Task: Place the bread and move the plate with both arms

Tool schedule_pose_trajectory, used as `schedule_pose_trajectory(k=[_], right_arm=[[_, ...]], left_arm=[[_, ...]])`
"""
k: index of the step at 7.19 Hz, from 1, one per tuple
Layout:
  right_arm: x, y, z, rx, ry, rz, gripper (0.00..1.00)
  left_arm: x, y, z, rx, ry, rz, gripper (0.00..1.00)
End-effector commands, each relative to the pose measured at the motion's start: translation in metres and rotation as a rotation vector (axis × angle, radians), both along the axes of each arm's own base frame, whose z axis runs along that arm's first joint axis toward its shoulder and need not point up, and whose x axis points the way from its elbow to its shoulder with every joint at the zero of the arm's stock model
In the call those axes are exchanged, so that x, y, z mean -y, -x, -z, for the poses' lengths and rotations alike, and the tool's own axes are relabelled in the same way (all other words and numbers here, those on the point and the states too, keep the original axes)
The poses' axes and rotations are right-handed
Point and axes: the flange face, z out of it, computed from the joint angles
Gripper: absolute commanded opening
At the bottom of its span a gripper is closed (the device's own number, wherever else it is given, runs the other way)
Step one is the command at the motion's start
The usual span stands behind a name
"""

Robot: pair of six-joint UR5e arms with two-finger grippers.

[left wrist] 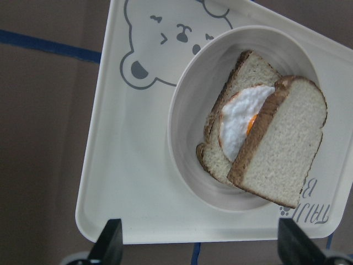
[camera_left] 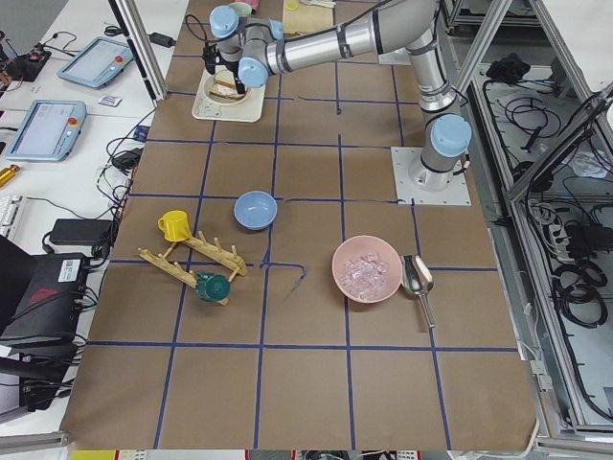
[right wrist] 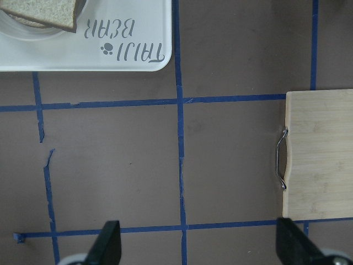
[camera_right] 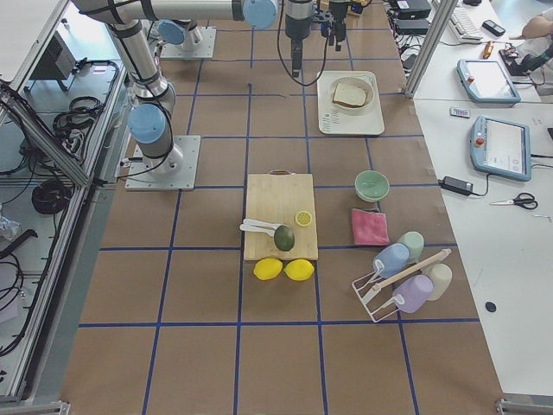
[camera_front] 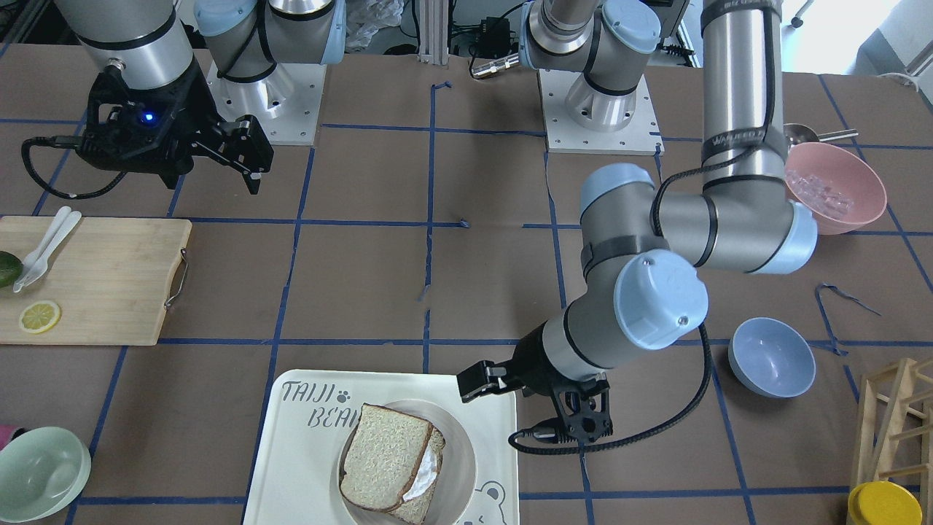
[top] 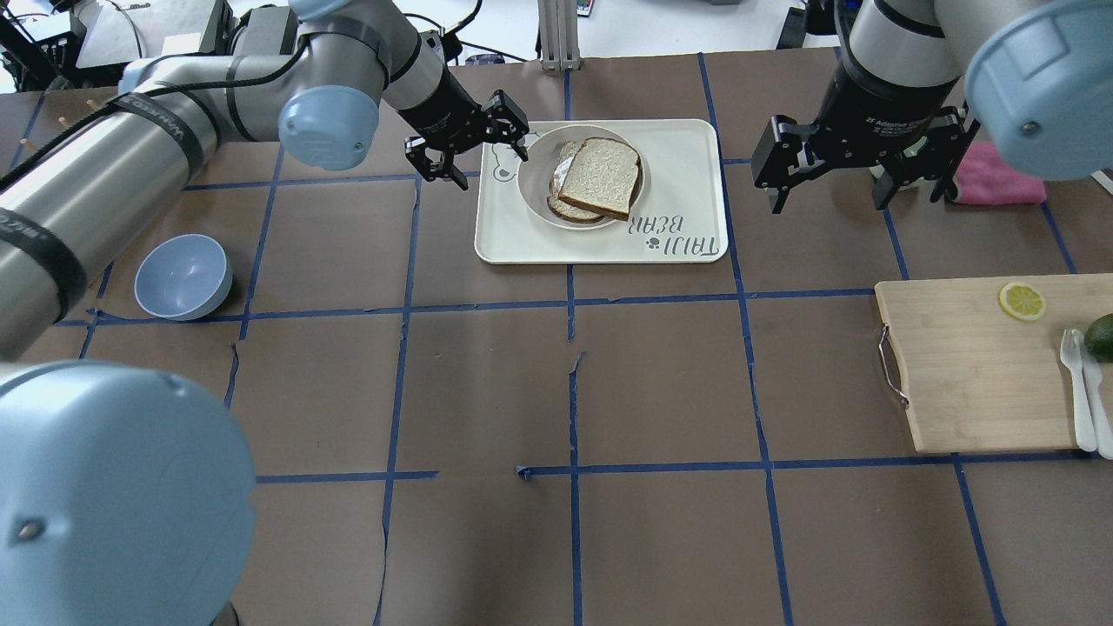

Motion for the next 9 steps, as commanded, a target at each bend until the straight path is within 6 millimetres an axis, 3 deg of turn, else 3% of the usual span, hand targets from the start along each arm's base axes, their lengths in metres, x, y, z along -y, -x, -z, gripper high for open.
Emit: schedule_pose_trajectory(k=[1, 3, 4, 7, 9], right_arm=[[-0.001, 0.001, -0.002, -0.004, 0.002, -0.001, 1.00], [-0.003, 0.001, -0.007, -0.008, 0.010, -0.002, 1.00], [-0.002, 0.002, -0.007, 0.001, 0.010, 0.004, 1.00], [-0.004, 0.001, -0.007, -0.010, 0.004, -0.005, 1.00], [0.000, 0.002, -0.007, -0.004, 0.013, 0.001, 1.00]], left_arm=[[-0.069, -0.012, -0.096, 0.098, -0.045, 0.026, 1.00], [-0.130, -0.024, -0.161, 0.169, -0.050, 0.038, 1.00], [-0.152, -0.031, -0.175, 0.215, -0.067, 0.046, 1.00], [-0.170, -0.054, -0.177, 0.336, -0.022, 0.159, 1.00], [-0.165, -0.055, -0.178, 0.337, 0.022, 0.159, 1.00]])
